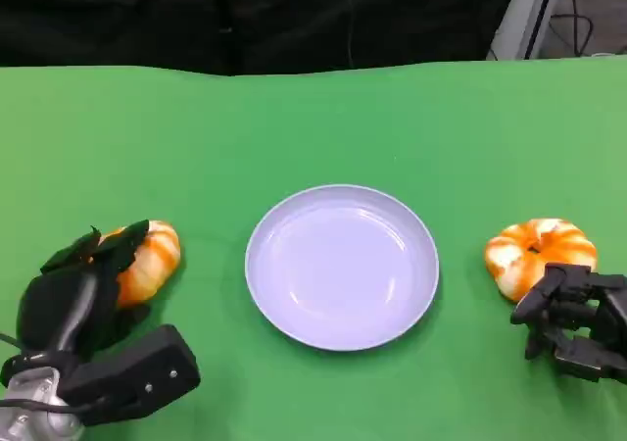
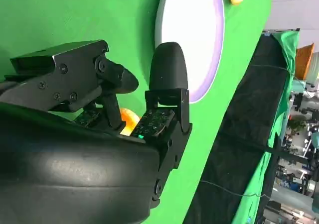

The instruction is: Grasp the bread from the table and place it into the plate.

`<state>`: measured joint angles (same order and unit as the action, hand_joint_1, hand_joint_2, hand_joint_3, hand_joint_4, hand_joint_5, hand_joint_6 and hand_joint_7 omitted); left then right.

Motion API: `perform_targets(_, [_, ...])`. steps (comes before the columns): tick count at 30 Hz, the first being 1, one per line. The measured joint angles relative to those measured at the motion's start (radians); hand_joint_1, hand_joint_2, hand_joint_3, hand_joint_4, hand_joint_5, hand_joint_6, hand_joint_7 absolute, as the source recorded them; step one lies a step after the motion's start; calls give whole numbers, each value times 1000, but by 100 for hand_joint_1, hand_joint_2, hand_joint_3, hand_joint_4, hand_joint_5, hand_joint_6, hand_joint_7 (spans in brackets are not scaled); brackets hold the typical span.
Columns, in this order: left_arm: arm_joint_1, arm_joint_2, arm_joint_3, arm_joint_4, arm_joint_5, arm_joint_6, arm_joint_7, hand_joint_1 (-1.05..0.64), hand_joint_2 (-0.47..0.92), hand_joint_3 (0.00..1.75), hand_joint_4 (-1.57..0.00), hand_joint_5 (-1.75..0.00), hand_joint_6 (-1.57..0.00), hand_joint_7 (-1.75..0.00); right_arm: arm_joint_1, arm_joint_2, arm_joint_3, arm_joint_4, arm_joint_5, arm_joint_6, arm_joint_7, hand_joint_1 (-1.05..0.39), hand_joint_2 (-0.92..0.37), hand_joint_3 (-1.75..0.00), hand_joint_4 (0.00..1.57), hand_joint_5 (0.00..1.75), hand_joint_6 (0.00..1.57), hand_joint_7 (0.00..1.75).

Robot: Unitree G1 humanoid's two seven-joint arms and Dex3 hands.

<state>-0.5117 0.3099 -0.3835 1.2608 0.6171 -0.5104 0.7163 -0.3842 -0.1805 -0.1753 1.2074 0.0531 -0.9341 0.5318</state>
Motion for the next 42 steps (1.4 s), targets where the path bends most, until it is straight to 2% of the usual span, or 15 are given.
perform_targets(10, [-6,0,1,3,-1,0,-11,6,92,8,-46,-2,-48,-2,0,0,-1,0,2,0,5,11,-81,-76,84,148,86,112])
perform_targets(14, [-9,0,8,7,-5,1,-20,-1,92,33,-67,-8,-65,-6,0,0,-2,0,2,0,5,11,-81,-75,84,148,86,112])
perform_targets(16, [-9,-3,17,8,-13,1,-22,-2,92,36,-73,-10,-71,-7,0,0,-2,0,2,0,5,11,-81,-75,84,149,86,112])
perform_targets(17, [-11,-4,19,8,-17,1,-23,-3,92,37,-83,-16,-79,-10,0,0,-2,0,2,0,4,12,-81,-75,83,148,86,112])
perform_targets(19, [-14,-6,26,8,-27,0,-25,-2,92,40,-75,-66,-95,-10,0,0,-2,0,1,0,0,12,-81,-76,83,148,86,113])
perform_targets(20, [-15,-7,31,8,-33,0,-25,-2,92,41,-70,-85,-98,-10,0,0,-1,0,1,0,-1,12,-81,-76,83,148,86,113])
perform_targets(21, [-17,-8,35,8,-37,-1,-25,-2,92,41,-68,-92,-100,-10,0,0,-1,0,1,0,-2,12,-81,-76,83,148,86,113])
perform_targets(24, [-21,-8,40,8,-42,-2,-23,-2,92,42,-66,-98,-101,-10,0,0,-1,0,0,0,-5,12,-81,-77,83,149,86,114])
perform_targets(32, [-25,-8,41,8,-42,-2,-19,-2,92,42,-65,-101,-101,-10,0,0,-1,0,0,0,-7,12,-80,-78,83,149,85,114])
perform_targets(33, [-25,-8,41,8,-42,-3,-18,-6,92,42,-55,-141,-92,-57,0,0,-1,0,0,0,-7,11,-80,-78,83,149,85,114])
perform_targets(34, [-25,-8,41,8,-42,-2,-14,-8,92,43,-49,-157,-77,-94,0,0,-1,0,0,0,-7,11,-80,-77,83,149,85,114])
perform_targets(35, [-25,-10,41,8,-42,-2,-5,-9,92,44,-46,-166,-67,-117,0,0,-1,0,0,0,-6,11,-80,-77,83,149,85,114])
perform_targets(36, [-25,-12,41,8,-42,-2,1,-10,92,45,-44,-171,-61,-131,0,0,-1,0,0,0,-6,11,-80,-77,83,149,85,114])
perform_targets(39, [-25,-20,41,8,-42,-1,11,-10,92,47,-42,-174,-54,-144,0,0,-1,0,0,0,-6,11,-81,-76,83,149,86,113])
perform_targets(42, [-25,-21,42,8,-42,-1,11,-10,92,48,-40,-175,-49,-150,0,0,-1,0,0,0,-7,11,-82,-75,84,148,86,113])
